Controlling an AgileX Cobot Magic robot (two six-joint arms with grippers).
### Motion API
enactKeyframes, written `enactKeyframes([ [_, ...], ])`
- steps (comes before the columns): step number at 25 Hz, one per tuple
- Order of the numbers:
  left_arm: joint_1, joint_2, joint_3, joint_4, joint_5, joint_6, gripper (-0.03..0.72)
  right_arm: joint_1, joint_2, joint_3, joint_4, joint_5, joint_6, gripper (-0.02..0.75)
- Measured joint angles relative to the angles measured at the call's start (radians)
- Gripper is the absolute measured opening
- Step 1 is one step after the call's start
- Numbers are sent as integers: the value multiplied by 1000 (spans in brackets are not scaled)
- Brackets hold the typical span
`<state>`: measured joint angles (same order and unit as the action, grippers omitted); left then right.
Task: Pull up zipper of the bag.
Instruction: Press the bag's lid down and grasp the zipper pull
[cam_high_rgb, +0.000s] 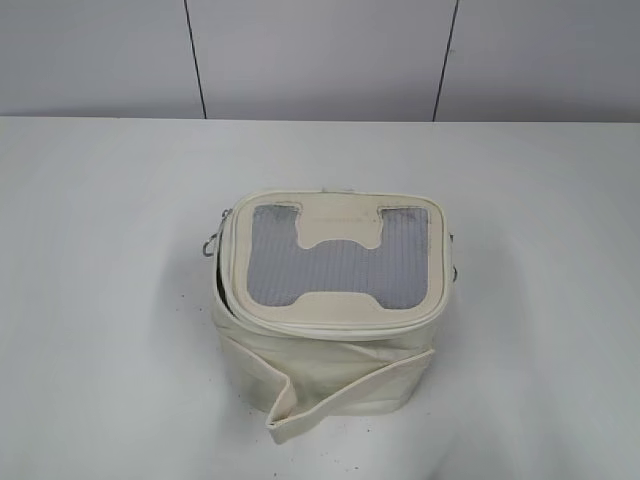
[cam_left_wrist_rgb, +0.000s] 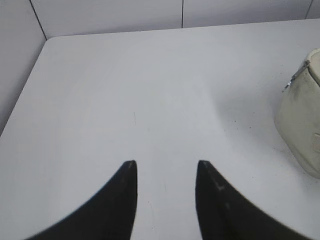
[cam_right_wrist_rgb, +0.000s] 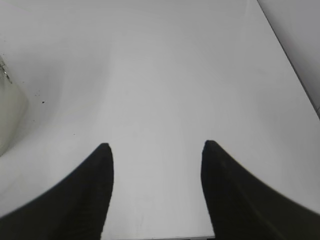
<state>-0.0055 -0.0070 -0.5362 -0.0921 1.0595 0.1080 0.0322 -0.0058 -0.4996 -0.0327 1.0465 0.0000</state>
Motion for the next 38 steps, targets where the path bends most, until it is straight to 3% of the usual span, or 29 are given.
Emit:
enactKeyframes([
  [38, 0, 0, 0, 0, 0, 0, 308, 0, 0, 0, 2, 0, 0, 440],
])
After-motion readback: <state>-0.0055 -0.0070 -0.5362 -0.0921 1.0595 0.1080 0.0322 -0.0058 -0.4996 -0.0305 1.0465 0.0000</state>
